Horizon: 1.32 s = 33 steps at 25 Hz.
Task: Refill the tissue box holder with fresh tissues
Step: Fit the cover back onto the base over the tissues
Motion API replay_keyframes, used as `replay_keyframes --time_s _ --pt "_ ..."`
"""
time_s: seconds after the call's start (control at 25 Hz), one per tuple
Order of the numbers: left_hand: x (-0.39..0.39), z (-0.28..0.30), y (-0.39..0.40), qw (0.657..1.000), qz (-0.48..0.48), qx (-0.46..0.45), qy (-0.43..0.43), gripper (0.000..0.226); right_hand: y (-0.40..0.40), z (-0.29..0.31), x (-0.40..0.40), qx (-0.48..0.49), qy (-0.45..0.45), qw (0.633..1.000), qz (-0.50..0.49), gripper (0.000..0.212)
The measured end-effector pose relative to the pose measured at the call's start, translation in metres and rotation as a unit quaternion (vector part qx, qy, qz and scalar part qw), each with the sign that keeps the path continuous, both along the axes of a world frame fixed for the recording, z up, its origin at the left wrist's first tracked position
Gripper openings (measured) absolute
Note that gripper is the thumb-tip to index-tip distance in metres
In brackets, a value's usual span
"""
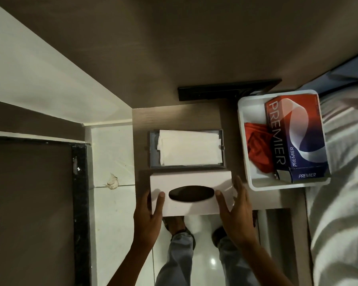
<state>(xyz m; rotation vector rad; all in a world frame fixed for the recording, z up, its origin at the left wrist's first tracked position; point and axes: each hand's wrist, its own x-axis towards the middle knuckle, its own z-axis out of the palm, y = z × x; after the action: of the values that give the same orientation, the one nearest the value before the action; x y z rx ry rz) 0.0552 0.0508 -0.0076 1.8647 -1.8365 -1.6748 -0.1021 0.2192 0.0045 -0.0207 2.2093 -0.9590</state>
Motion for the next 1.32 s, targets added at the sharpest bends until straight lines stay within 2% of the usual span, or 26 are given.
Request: replay_keyframes --time_s 0.08,0.16,0.28,0.44,0.64,0.8,1.0,1.32 --pt "-0.002 -0.002 0.008 1.0 0.02 0.018 -0.002 0.041 -0.002 -0.006 0.001 0.003 -0.038 0.998 -0.04 0.058" --pt "-0.006 -0.004 0.011 0.999 0.038 0.008 -0.029 0.054 -0.003 -0.014 0.002 0.022 -0.028 0.998 -0.049 0.047" --pt "-0.005 -0.003 0.014 0.998 0.055 0.007 -0.042 0.07 -0.002 -0.014 0.004 0.048 -0.006 0.998 -0.047 0.054" --pt "-0.013 0.022 0.003 0.997 0.055 -0.046 0.024 0.06 -0.004 0.007 -0.007 0.016 0.023 0.999 -0.042 0.062" --pt "-0.062 0.037 -0.047 0.994 0.019 -0.107 0.035 0.057 -0.049 0.015 -0.053 -0.024 0.068 0.997 -0.031 0.064" --pt "-0.1 0.021 -0.083 0.992 -0.011 -0.125 -0.001 0.056 -0.085 0.001 -0.085 -0.013 0.088 0.995 -0.038 0.064" --pt "-0.109 0.006 -0.096 0.988 -0.03 -0.144 -0.041 0.056 -0.094 -0.012 -0.096 0.018 0.091 0.996 -0.005 0.081" --pt "-0.113 0.006 -0.097 0.988 -0.043 -0.132 -0.074 0.056 -0.1 -0.011 -0.102 0.021 0.086 0.996 0.001 0.066"
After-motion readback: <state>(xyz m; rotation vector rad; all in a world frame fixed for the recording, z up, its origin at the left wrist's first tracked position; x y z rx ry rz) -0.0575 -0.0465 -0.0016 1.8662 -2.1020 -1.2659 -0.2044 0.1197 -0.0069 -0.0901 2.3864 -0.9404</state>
